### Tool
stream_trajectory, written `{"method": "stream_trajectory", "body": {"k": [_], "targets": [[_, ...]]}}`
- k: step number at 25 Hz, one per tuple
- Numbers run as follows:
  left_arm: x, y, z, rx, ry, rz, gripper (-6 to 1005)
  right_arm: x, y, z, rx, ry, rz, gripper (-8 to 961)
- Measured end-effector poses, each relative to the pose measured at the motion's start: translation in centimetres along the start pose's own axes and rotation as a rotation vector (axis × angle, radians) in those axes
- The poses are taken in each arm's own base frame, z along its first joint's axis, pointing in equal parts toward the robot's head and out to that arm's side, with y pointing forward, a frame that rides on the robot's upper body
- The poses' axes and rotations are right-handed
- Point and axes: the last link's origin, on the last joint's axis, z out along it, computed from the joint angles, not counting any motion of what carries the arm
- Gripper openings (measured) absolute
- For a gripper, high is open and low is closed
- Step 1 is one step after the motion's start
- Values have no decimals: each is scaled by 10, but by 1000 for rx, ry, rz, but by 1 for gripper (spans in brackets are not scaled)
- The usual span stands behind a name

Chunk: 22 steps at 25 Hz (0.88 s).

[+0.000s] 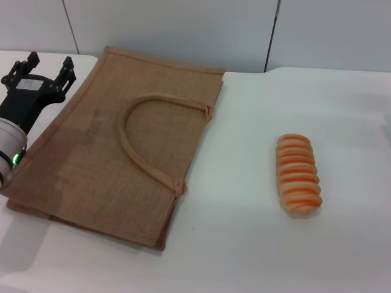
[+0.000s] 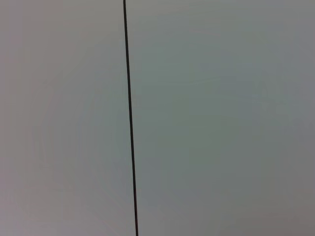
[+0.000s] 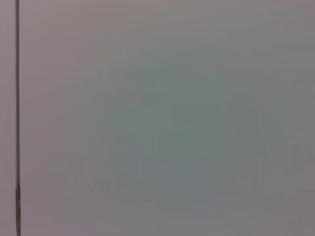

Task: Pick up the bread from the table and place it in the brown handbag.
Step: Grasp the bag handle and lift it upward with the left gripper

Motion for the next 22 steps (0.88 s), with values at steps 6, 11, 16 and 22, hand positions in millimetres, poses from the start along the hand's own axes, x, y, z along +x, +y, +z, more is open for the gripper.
{"method": "stream_trajectory", "body": {"k": [6, 11, 16, 22], "targets": [[1, 1, 1, -3, 5, 0, 711, 3, 2, 4, -2, 36, -1, 786], [3, 12, 7, -65, 1, -18, 709, 3, 1, 5, 0, 44, -6, 786], [4, 27, 13, -170, -19, -27, 707, 9, 0, 5, 4, 81, -8, 786], [12, 42, 27, -294, -47, -53, 705, 12, -3, 3, 11, 98, -10, 786]]}}
